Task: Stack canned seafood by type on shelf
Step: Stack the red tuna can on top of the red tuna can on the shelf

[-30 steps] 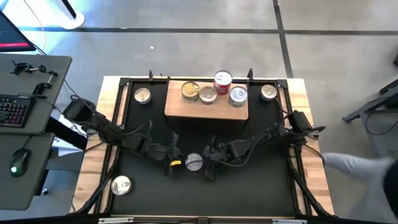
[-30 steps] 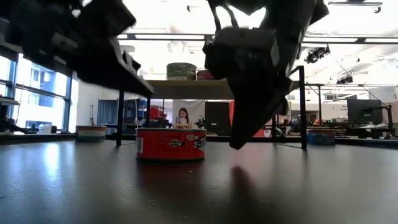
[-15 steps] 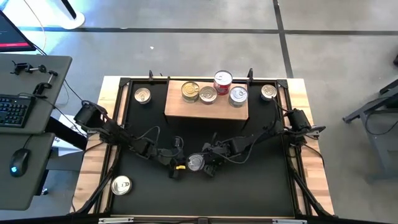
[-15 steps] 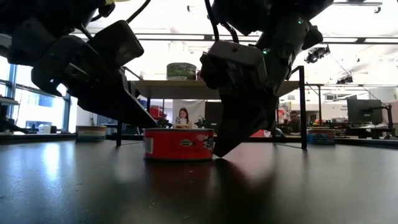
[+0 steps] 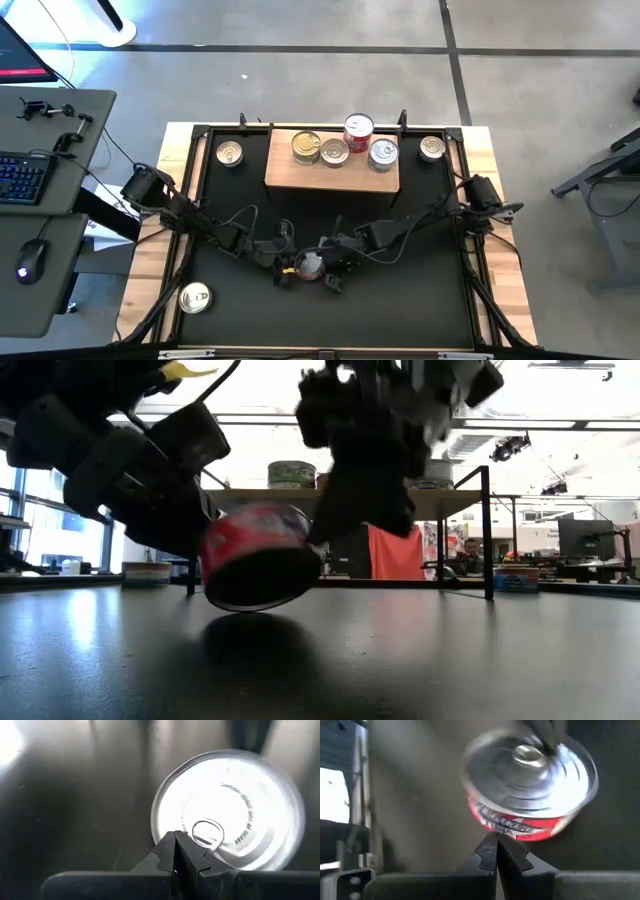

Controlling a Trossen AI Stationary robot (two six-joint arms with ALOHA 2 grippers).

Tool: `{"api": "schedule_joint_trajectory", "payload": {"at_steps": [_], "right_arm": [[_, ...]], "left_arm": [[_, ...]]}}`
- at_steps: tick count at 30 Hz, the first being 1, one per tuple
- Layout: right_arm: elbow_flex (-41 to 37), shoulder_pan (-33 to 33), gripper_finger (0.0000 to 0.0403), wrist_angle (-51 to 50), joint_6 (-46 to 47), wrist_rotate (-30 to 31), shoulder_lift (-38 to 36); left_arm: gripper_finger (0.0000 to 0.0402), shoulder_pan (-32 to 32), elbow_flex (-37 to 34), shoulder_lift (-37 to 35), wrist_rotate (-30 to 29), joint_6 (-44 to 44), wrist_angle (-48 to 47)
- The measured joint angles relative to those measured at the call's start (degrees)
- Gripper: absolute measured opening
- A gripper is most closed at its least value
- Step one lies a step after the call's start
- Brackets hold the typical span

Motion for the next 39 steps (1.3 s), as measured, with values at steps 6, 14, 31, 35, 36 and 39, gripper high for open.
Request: {"api": "schedule_joint_trajectory", "payload": {"at_steps": [6, 14, 31, 35, 36, 39], "right_arm": [[2.6, -0.09, 0.0, -0.07, -1.19, 1.99, -0.09], [3.86, -0.46, 0.0, -1.03, -4.48, 0.93, -0.39], [18.48, -4.87, 0.0035, -14.01, -31.93, -1.63, -4.56], [29.14, -6.98, 0.0112, -25.69, -40.97, -3.91, 0.9], [31.51, -7.37, 0.0136, -29.12, -43.65, -3.93, 2.51], [38.37, -8.24, 0.0206, -39.64, -52.27, -3.9, 7.94]], "left_arm": [[0.0, -0.12, -0.27, 0.6, 1.18, 0.08, -2.47], [0.0, -0.67, -0.13, -1.73, 2.09, -0.02, -7.81], [0.0, -8.05, -2.84, -27.24, -10.63, -22.16, -27.46], [0.0, -13.12, -2.83, -30.26, -13.1, -29.65, -26.15], [0.0, -14.35, -2.84, -30.72, -13.49, -31.49, -25.82], [0.0, -17.6, -2.84, -31.37, -14.37, -36.83, -22.28]]}}
